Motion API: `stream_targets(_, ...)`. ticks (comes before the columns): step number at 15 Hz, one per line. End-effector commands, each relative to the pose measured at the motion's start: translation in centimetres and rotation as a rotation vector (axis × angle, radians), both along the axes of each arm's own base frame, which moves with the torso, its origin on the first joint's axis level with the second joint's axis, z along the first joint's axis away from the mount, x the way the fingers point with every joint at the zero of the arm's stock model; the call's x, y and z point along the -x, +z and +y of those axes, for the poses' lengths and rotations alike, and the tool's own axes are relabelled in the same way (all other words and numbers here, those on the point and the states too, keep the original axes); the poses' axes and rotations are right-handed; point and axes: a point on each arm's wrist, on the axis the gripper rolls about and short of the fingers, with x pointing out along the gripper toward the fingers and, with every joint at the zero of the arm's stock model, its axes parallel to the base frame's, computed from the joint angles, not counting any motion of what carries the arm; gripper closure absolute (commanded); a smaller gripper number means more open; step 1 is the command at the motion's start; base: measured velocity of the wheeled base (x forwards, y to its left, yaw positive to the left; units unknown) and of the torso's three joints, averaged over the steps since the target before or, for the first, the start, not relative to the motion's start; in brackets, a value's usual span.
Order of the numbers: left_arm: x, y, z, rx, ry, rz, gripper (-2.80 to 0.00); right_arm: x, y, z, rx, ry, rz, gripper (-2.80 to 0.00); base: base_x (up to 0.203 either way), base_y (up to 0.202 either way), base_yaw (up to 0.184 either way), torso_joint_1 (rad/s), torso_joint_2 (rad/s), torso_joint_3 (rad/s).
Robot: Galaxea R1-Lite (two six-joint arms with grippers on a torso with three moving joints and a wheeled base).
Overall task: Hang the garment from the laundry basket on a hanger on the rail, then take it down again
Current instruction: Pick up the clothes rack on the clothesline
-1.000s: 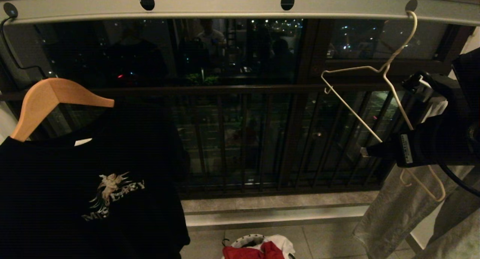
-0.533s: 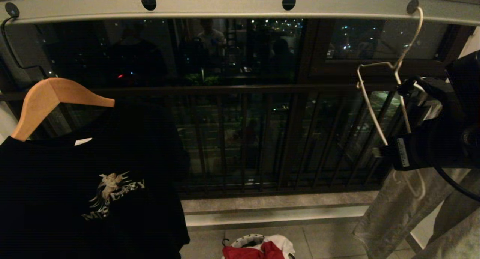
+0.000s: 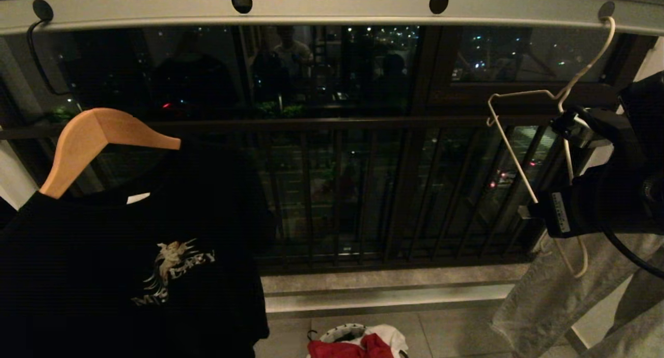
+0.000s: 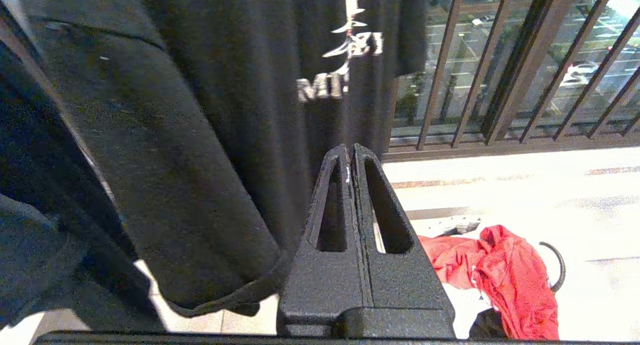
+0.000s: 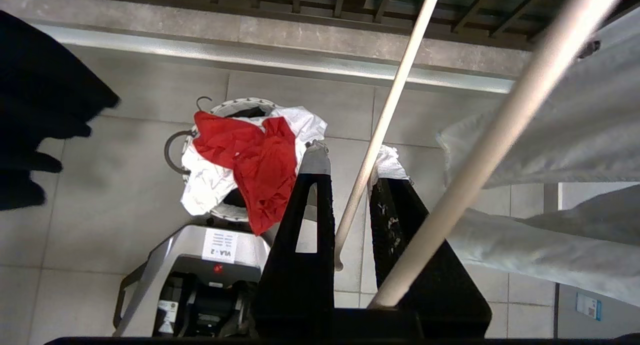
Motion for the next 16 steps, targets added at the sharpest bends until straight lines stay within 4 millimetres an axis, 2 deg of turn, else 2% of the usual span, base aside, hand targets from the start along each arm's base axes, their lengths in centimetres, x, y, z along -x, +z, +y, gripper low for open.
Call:
stream_targets(1, 0.0, 0.0, 0.0, -0.001, 0.0, -0.001, 0.0, 0.2, 0.1, -0.1, -0.001, -0.001, -0.003, 0.0, 0.0, 0.0, 0.0, 0.0, 0.0, 0.0)
stream_targets(16, 0.0, 0.0, 0.0, -0.001, 0.0, 0.0, 0.0, 2.0, 0.3, -0.7, 0.051, 0.046, -0.028, 0.0, 0.0, 0.0, 0.0, 0.0, 0.0, 0.0)
